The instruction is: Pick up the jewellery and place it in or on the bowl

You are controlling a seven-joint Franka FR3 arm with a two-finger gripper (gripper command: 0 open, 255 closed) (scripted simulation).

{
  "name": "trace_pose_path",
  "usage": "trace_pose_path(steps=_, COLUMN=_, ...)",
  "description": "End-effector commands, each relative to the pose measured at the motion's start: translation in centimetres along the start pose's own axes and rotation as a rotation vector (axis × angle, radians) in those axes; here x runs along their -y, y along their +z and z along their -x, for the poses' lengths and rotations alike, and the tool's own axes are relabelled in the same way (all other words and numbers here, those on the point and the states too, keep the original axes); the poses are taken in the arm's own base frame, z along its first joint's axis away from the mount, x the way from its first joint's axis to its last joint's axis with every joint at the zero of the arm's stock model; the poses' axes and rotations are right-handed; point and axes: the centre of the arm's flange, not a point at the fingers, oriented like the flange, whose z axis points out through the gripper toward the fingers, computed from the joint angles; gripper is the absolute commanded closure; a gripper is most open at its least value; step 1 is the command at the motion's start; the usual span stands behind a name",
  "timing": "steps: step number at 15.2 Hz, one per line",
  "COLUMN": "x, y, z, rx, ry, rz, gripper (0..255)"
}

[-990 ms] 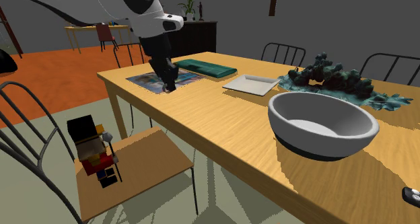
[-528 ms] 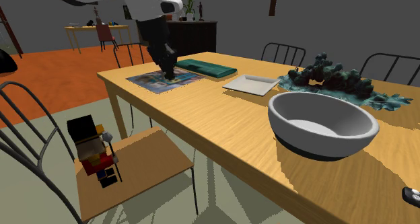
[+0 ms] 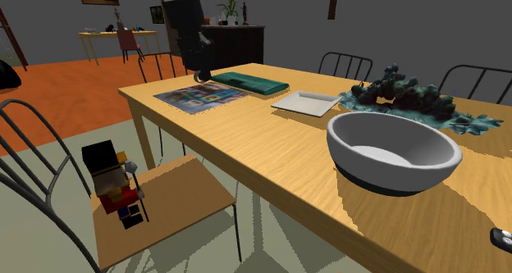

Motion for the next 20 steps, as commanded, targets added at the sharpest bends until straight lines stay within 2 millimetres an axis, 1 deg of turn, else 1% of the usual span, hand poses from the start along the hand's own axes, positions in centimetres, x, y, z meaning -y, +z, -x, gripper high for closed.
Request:
trace_pose_path(steps=1, x=-0.1, y=-1.0, z=-0.2, rx=0.000, ry=0.000, rz=0.000, gripper=255)
trace_pose_path(steps=2, x=-0.1, y=-1.1, z=-0.2, rx=0.000, ry=0.000, rz=0.000, gripper=255)
trace_pose_path(steps=20, x=-21.8, y=0.4, z=-9.7, rx=0.000, ry=0.000, rz=0.000, gripper=255)
